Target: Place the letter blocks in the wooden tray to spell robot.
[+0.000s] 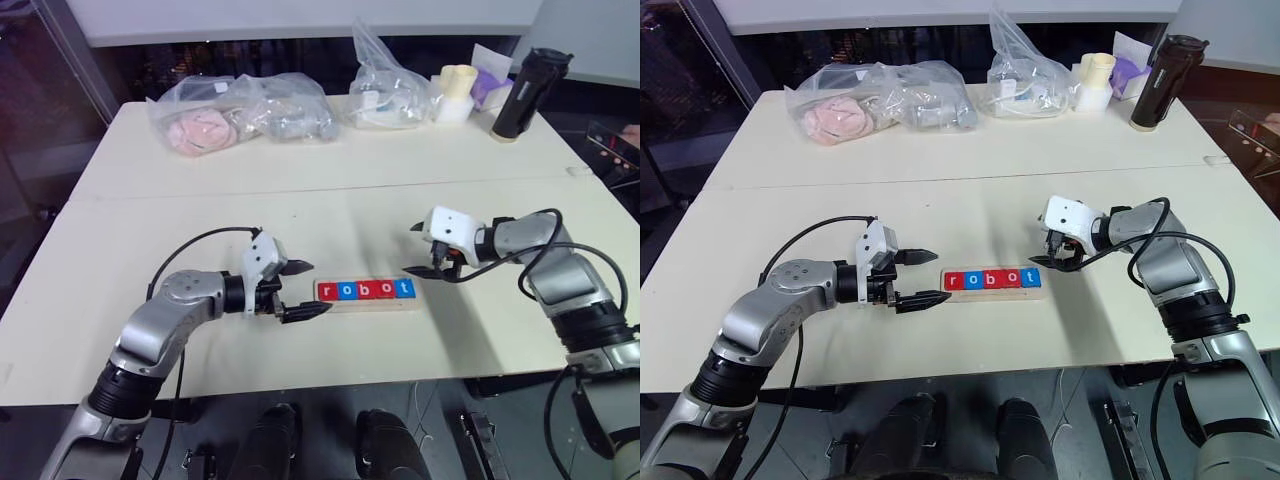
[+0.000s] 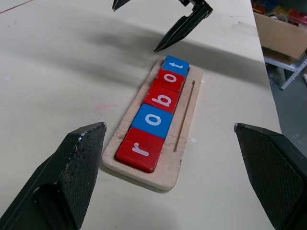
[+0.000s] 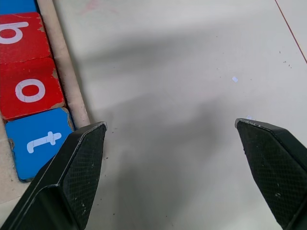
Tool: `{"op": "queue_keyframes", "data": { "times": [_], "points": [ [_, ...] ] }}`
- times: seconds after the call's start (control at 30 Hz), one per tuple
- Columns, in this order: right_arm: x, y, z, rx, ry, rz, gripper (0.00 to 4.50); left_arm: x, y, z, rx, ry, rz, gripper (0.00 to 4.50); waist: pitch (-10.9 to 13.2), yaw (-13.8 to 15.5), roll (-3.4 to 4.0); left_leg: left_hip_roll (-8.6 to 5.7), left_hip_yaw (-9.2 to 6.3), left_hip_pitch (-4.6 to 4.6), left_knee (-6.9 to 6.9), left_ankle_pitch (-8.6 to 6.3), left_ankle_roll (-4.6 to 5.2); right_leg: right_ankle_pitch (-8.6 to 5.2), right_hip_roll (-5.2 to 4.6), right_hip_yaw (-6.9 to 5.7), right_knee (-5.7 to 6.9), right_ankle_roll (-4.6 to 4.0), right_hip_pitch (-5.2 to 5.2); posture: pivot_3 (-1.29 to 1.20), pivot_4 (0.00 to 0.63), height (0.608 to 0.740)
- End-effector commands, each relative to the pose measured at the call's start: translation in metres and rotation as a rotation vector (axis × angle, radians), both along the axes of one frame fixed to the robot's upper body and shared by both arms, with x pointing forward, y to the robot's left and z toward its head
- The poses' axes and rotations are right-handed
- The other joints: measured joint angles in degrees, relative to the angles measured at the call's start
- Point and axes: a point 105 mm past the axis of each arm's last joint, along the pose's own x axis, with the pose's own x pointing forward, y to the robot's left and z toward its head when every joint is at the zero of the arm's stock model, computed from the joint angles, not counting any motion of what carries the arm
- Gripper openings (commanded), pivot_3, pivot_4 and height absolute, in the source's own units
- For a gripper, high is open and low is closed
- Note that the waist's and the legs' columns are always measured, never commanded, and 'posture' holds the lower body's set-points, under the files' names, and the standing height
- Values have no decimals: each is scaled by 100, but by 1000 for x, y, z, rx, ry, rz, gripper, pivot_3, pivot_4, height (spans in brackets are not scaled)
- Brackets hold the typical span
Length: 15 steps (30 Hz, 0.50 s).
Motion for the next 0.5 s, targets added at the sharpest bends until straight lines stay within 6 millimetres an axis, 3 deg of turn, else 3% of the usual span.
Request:
{"op": "queue_keyframes", "data": {
  "times": [0.03, 0.3, 0.5],
  "points": [
    [0, -3, 27, 50, -85, -34, 4422, -3, 1, 10, -27, -27, -8, 4500, 0, 6, 0, 0, 0, 0, 0, 0, 0, 0, 0, 0, 0, 0, 0, 0, 150, 725],
    [-31, -7, 48, 138, -91, -89, 4422, 0, 16, 19, -37, -25, 51, 4500, 0, 12, 0, 0, -2, -1, -1, -1, 0, -1, -12, 4, -1, 0, -1, 0, 150, 725],
    [-83, -3, 43, 180, 28, -85, 4422, 4, 37, 22, 6, -22, 87, 4500, -1, 22, 1, 0, -5, -3, -3, -2, 3, -4, -20, 2, -3, -4, 1, 0, 150, 725]
  ]
}}
